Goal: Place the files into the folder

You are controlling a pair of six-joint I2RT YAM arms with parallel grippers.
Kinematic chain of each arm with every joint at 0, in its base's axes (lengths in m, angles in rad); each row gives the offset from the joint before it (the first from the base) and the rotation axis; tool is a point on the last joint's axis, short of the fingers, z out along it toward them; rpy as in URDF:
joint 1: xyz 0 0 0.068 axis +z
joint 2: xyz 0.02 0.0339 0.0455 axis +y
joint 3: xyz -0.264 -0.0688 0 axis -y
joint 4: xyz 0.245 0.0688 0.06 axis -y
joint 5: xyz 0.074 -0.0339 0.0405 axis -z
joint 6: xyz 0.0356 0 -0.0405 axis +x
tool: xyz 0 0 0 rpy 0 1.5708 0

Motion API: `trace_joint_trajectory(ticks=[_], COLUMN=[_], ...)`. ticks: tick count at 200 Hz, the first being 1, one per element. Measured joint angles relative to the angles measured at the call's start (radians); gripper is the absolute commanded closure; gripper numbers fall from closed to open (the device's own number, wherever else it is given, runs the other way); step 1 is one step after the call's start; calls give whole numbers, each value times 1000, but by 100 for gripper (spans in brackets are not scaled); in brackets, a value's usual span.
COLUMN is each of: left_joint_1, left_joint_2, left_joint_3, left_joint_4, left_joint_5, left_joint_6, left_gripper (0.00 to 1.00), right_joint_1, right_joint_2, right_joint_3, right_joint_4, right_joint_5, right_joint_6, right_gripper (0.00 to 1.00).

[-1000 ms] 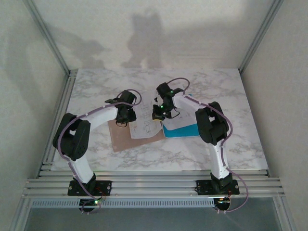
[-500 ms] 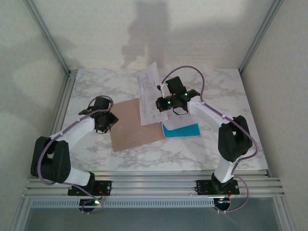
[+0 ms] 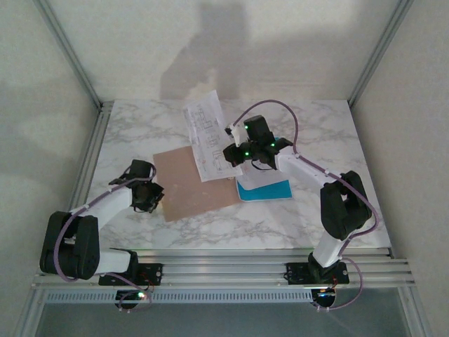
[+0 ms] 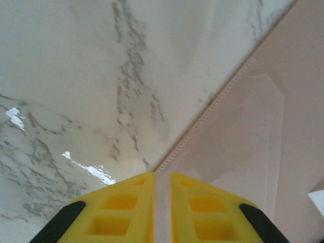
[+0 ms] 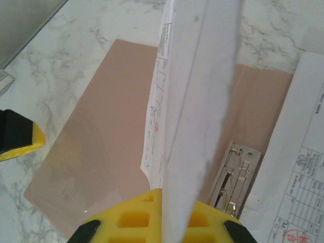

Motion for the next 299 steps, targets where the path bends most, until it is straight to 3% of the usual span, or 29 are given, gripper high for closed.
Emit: trace_joint_trajectory(ticks=[68, 182, 299], left_joint_1=[24, 38, 50], left_joint_2=[1, 45, 148], left_joint_3=[-31, -36, 69], left_joint_4=[41, 76, -34], left_joint_5=[17, 44, 71], left_joint_6=[-8, -3, 39], left_gripper=[100, 100, 100], right_joint_1=[0, -22, -44], right_joint_2=[11, 98, 177], right_joint_3=[-24, -43, -18], right_joint_4=[-5, -34, -23], right_joint_5=[-103, -272, -374], right_joint_6=[-21, -8, 46], right_gripper=[100, 100, 100])
